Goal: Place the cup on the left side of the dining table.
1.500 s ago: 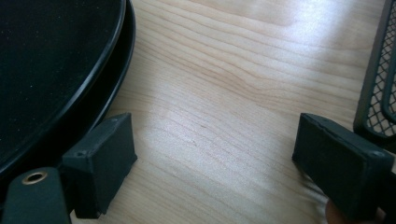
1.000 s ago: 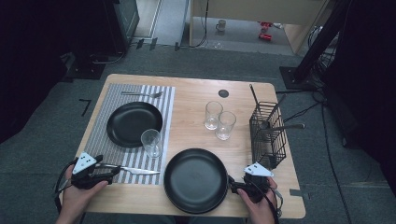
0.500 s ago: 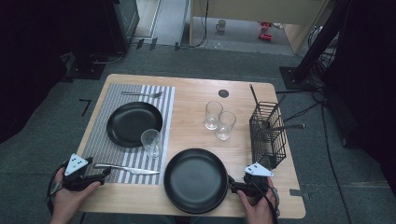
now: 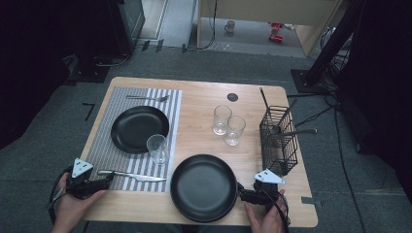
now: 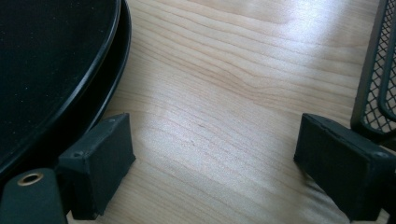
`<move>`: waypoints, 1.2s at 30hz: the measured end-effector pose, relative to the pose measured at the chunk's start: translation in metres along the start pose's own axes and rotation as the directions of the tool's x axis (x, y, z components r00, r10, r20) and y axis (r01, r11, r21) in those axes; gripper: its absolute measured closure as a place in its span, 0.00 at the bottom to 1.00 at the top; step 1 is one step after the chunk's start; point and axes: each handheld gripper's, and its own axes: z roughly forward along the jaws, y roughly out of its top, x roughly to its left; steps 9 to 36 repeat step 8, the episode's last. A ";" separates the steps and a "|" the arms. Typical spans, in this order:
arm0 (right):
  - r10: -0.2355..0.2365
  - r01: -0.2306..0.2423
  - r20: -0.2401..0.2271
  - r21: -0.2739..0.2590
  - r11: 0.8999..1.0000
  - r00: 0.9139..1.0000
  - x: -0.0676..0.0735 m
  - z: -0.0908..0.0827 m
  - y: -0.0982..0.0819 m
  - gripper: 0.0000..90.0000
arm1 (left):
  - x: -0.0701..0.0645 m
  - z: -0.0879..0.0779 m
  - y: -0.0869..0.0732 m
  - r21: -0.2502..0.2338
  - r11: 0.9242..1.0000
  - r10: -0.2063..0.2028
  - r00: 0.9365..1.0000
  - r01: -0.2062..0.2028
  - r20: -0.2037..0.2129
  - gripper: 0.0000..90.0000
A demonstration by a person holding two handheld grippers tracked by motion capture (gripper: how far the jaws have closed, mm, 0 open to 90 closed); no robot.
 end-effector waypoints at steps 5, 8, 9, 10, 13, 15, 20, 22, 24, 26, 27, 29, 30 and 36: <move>0.000 0.000 0.000 0.000 1.000 1.000 0.000 0.000 0.000 0.13 | 0.000 0.000 0.000 -0.002 1.000 -0.004 1.000 0.004 0.003 0.17; 0.000 0.000 0.000 0.000 1.000 1.000 0.000 0.000 0.000 0.13 | 0.001 0.000 0.000 -0.002 1.000 -0.006 1.000 0.006 0.003 0.17; 0.000 0.000 0.000 0.000 1.000 1.000 0.000 0.000 0.000 0.13 | 0.001 0.000 0.000 -0.002 1.000 -0.006 1.000 0.006 0.003 0.17; 0.000 0.000 0.000 0.000 1.000 1.000 0.000 0.000 0.000 0.13 | 0.001 0.000 0.000 -0.002 1.000 -0.006 1.000 0.006 0.003 0.17; 0.000 0.000 0.000 0.000 1.000 1.000 0.000 0.000 0.000 0.13 | 0.001 0.000 0.000 -0.002 1.000 -0.006 1.000 0.006 0.003 0.17; 0.000 0.000 0.000 0.000 1.000 1.000 0.000 0.000 0.000 0.13 | 0.001 0.000 0.000 -0.002 1.000 -0.006 1.000 0.006 0.003 0.17; 0.000 0.000 0.000 0.000 1.000 1.000 0.000 0.000 0.000 0.13 | 0.001 0.000 0.000 -0.002 1.000 -0.006 1.000 0.006 0.003 0.17; 0.000 0.000 0.000 0.000 1.000 1.000 0.000 0.000 0.000 0.13 | 0.001 0.000 0.000 -0.002 1.000 -0.006 1.000 0.006 0.003 0.17; 0.000 0.000 0.000 0.000 1.000 1.000 0.000 0.000 0.000 0.13 | 0.001 0.000 0.000 -0.002 1.000 -0.006 1.000 0.006 0.003 0.17; 0.000 0.000 0.000 0.000 1.000 1.000 0.000 0.000 0.000 0.13 | 0.001 0.000 0.000 -0.002 1.000 -0.006 1.000 0.006 0.003 0.17; 0.000 0.000 0.000 0.000 1.000 1.000 0.000 0.000 0.000 0.13 | 0.001 0.000 0.000 -0.002 1.000 -0.006 1.000 0.006 0.003 0.17; 0.000 0.000 0.000 0.000 1.000 1.000 0.000 0.000 0.000 0.13 | 0.001 0.000 0.000 -0.002 1.000 -0.006 1.000 0.006 0.003 0.17; 0.000 0.000 0.000 0.000 1.000 1.000 0.000 0.000 0.000 0.13 | 0.001 0.000 0.000 -0.002 1.000 -0.006 1.000 0.006 0.003 0.17; 0.000 0.000 0.000 0.000 1.000 1.000 0.000 0.000 0.000 0.13 | 0.001 0.000 0.000 -0.002 1.000 -0.006 1.000 0.006 0.003 0.17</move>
